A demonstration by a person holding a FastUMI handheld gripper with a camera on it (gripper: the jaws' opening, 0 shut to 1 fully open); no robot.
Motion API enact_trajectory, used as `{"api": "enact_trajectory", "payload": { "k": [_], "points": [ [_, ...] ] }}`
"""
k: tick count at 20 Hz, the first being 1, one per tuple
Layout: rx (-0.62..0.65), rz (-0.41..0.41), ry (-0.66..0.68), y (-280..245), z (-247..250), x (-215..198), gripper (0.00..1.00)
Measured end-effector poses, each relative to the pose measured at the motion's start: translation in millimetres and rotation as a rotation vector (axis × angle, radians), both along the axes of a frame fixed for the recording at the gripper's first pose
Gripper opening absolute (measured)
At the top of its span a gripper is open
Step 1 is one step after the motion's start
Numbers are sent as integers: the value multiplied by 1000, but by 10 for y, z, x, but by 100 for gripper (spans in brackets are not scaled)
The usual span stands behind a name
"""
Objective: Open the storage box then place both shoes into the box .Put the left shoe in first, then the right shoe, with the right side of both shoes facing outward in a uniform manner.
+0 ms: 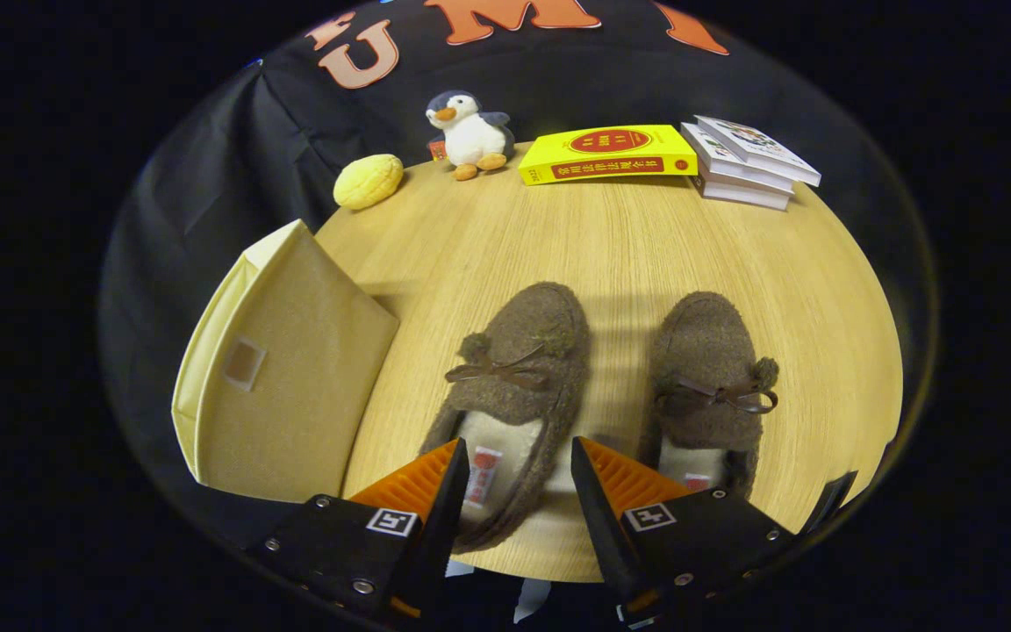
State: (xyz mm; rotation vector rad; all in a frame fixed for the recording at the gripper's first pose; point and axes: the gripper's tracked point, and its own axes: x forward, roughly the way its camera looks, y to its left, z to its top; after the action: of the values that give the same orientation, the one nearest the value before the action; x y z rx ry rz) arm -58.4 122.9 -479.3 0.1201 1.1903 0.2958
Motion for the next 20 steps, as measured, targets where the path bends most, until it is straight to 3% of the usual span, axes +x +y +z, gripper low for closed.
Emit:
{"api": "enact_trajectory", "payload": {
  "k": [7, 12, 17, 20],
  "points": [
    [-16, -105, -2, 31, -129, 185, 45],
    [-41, -124, -14, -6, -191, 201, 36],
    [-28, -164, -1, -78, -144, 180, 6],
    [1, -168, -5, 2, -14, 154, 3]
  ]
}}
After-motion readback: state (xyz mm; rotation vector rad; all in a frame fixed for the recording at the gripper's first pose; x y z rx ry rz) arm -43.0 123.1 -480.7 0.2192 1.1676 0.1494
